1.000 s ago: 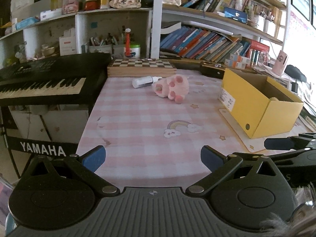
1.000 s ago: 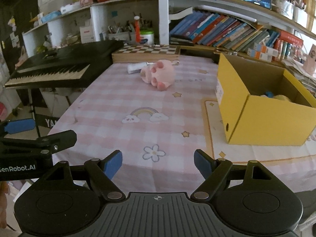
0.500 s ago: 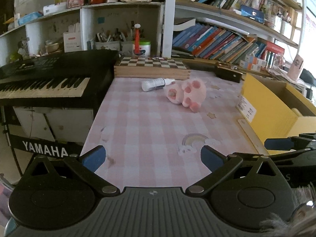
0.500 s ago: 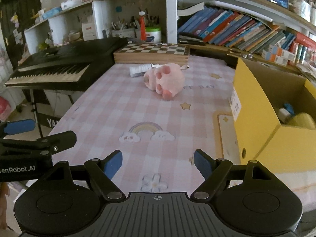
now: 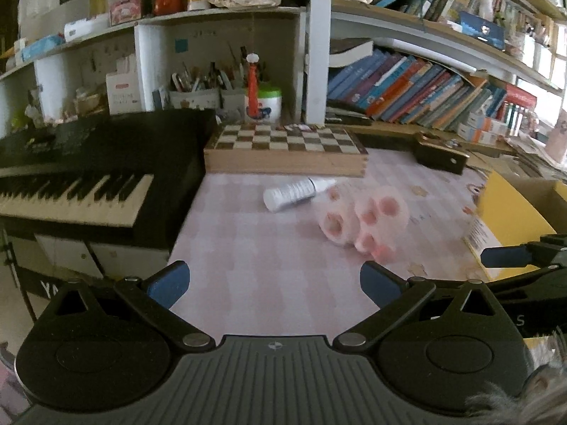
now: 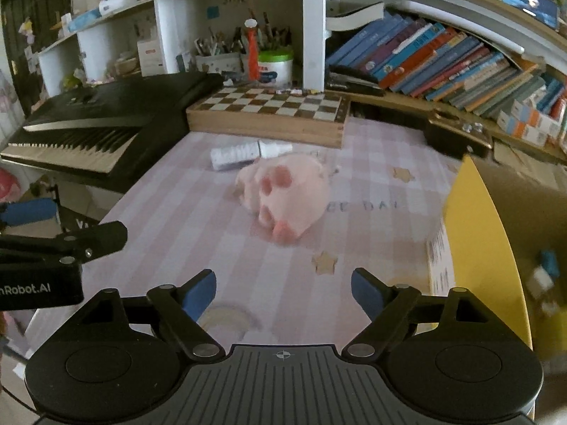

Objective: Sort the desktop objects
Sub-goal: 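Grasp the pink plush pig with the right tool while the left tool grasps the white spray bottle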

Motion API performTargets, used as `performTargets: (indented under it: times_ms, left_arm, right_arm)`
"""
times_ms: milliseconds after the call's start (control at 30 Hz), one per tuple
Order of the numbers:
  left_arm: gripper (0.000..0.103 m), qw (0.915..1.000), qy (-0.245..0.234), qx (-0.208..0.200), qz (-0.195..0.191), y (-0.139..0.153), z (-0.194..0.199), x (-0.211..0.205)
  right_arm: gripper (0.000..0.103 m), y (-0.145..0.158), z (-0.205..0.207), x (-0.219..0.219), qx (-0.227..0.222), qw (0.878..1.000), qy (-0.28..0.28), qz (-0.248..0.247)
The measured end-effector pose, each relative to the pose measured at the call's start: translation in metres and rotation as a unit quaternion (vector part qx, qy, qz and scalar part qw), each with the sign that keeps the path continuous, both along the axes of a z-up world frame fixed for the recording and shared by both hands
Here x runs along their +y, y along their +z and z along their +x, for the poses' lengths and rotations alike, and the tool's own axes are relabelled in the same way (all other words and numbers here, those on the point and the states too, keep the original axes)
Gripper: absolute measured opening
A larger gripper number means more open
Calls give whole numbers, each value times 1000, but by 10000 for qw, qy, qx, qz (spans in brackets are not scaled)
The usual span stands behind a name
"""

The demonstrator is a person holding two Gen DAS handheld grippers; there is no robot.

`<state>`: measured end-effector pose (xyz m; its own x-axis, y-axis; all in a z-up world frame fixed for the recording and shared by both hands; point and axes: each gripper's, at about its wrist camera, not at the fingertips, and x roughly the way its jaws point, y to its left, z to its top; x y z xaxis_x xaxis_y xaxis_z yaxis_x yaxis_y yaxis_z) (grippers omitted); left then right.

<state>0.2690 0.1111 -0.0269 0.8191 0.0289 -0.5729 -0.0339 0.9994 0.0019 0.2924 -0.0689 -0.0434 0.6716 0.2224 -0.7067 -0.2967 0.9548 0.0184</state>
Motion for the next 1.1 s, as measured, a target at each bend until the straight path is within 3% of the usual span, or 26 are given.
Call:
performTargets:
  times_ms: [233,600,700,833,933,1100]
  left_arm:
    - [103,9999,128,-105,45,6,50,6]
    - [103,9996,246,77,104,-4,101,16]
    - [103,9995,237,177,105,-9,112,14]
    - [103,9996,107,263,65,-15,128,10]
    - [103,9995,-11,295,76,-19,139,4]
    - [103,9991,-228,339,104,-26,158,-6]
  right_arm:
    - [97,-12,56,22,55,9973,359,-632]
    - [98,-43,126,45,387,9944,729,-657]
    - [89,-48,133,46,389,9945,724,-653]
    - [67,-44,136,36,432,9960,679,-387]
    - [67,-28,137,19,536,9979,362,-97]
    - [66,1,128,-10,305,9994,-121,144]
